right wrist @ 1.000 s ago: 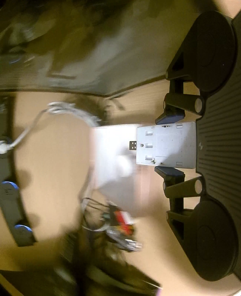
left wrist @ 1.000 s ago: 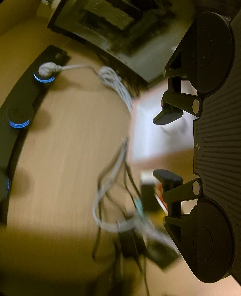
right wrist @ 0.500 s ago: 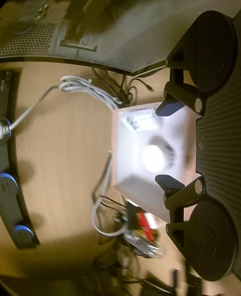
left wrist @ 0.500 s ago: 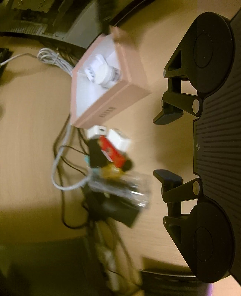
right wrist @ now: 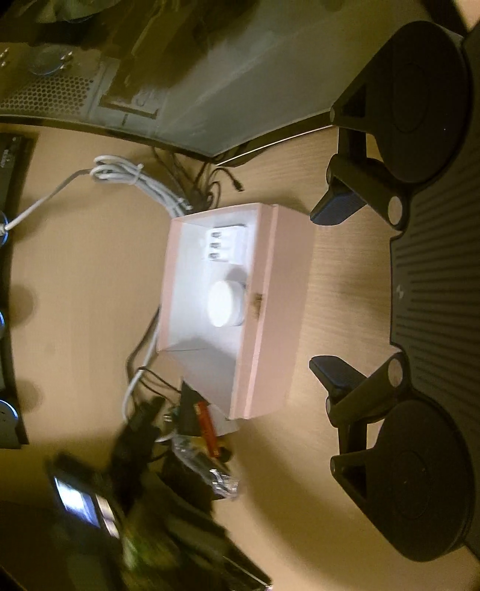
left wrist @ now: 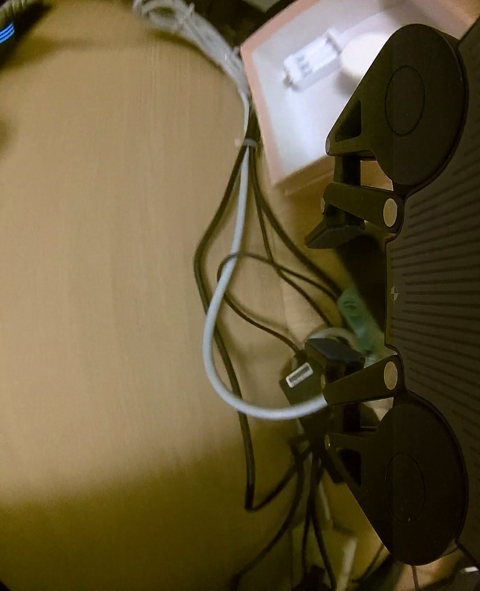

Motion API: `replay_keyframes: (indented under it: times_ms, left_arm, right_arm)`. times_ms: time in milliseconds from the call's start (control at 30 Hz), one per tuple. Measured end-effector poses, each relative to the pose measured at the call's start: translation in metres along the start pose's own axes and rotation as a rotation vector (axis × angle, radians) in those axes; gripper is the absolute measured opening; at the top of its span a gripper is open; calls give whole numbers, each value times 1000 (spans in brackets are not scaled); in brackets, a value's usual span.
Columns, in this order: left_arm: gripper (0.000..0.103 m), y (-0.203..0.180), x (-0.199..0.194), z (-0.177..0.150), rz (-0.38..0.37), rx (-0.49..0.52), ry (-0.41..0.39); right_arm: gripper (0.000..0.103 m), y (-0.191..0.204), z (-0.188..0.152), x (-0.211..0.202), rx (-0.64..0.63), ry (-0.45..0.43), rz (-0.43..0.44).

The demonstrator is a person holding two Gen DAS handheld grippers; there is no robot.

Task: Organize rigid objects
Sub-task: 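Move the left gripper toward the red lighter beside the remote, then grasp the red lighter with the left gripper while the right grasps a small white plug charger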

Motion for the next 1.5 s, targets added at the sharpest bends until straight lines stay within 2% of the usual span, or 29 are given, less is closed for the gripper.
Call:
replay_keyframes:
  times_ms: [33,100,133,167,233,300,367,567,733,900,1133,1267,1400,1467,1500]
  left_arm:
    - [58,1,8,1,5,-2,13]
    - [49,1,21,-1,10,8,40]
    - [33,0,26,-4,7,14,57]
    - [27,-1,28,-9,11,19,63]
    - [26,-1,28,-17,21,44,70]
    - [24,1,24,-25,-31,39,69]
    - [20,0,17,-33,-37,60,74]
    - [16,3,-15,-75,-78,111,69]
    - [16,15,-40,-115,-100,105,82]
    - [19,39,-69,-152,-99,1,122]
    - [19,72,-119,-177,-94,-219,35]
    - [19,78,-141,-186,-88,-261,6]
    - [19,78,-156,-191,-107,-303,-27]
    - [19,79,-159,-193,-133,-326,-39]
    - [19,79,-161,-194,-144,-335,-42]
  right_arm:
    - [78,0,-3,-1,-2,8,-5]
    - [78,-2,-8,-4,0,18,-15]
    - [78,-3,-10,-4,3,23,-21]
    - [78,-5,-11,-5,9,29,-25]
    - [78,-8,-12,-5,20,38,-30]
    - [78,-10,-12,-5,29,41,-32]
    - [78,-9,-11,-3,32,45,-28]
    - [78,5,-6,5,13,55,13]
    - [78,28,-2,10,-33,62,72]
    - [78,52,6,12,-83,47,118]
    - [78,85,40,20,-167,8,181]
    - [78,104,83,34,-198,-9,216]
    - [74,120,131,68,-239,14,167]
    - [61,133,150,95,-302,42,95]
    - [61,145,155,112,-367,72,51]
Point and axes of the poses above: each gripper's, at about its wrist camera, not at the fingertips, and x roughly the way its jaws point, y to its left, z to its top, the point moved 7 cm from there along x, roughly the way its jaws point, and after that the axes turned 6 degrees about y, right-handed, at the moved point
